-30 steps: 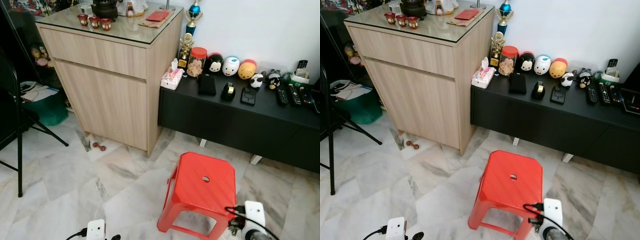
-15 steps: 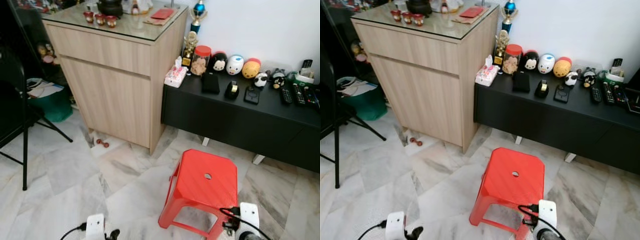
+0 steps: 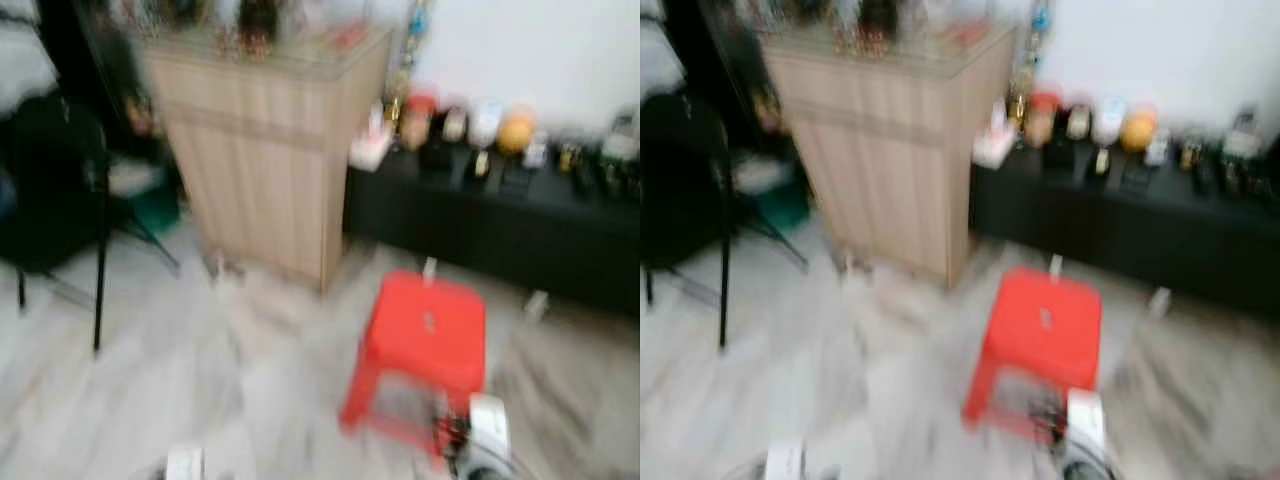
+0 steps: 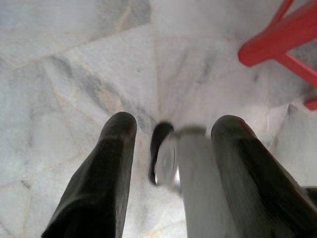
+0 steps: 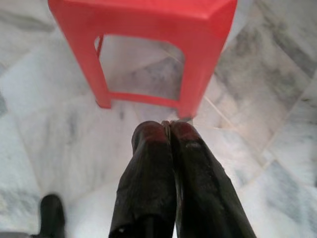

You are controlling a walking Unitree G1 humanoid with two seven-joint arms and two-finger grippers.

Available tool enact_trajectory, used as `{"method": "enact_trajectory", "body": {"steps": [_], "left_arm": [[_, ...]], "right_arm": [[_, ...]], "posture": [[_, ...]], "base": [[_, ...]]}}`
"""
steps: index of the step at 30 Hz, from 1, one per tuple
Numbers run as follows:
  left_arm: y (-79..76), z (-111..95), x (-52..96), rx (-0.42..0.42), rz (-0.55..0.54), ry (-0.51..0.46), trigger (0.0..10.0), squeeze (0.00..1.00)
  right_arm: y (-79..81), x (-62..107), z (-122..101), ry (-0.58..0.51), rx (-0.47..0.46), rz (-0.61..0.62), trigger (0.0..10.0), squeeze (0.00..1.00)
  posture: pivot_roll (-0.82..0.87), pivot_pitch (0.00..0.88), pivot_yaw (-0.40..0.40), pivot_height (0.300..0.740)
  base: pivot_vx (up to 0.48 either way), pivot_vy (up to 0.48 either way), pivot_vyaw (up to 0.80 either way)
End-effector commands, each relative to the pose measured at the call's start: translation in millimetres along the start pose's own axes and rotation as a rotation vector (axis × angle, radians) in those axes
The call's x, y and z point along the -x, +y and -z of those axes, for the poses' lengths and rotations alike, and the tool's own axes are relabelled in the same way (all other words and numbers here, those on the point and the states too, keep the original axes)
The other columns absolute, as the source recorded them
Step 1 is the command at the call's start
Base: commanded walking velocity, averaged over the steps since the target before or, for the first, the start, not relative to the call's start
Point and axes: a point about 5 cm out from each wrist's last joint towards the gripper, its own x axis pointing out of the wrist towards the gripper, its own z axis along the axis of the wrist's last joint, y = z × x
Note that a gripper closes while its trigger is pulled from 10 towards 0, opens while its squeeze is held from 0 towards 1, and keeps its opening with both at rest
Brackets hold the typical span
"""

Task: Hang keys on a hook

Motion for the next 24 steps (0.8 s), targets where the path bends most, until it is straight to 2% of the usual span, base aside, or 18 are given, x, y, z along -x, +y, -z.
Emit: {"method": "enact_trajectory", "body": {"steps": [1,8,24], "left_arm": [[2.8,0.7,0.4,-0.015,-0.007,0.007,10.0,0.00],[4.9,2.9,0.9,-0.036,-0.014,0.026,10.0,0.00],[5.4,7.1,2.1,-0.044,-0.013,0.039,10.0,0.00]], "right_arm": [[0.6,0.5,2.9,0.006,-0.030,0.011,10.0,0.00],[-5.7,3.0,13.6,0.048,-0.053,0.043,10.0,0.00],[-6.7,3.8,16.7,0.061,-0.047,0.049,10.0,0.00]], "posture": [[0.05,0.020,-0.057,0.740],[0.05,0.047,-0.059,0.740],[0.06,0.073,-0.068,0.740]], "base": [[-0.315,0.000,0.00],[-0.085,0.000,-0.06],[0.000,0.000,-0.77]]}}
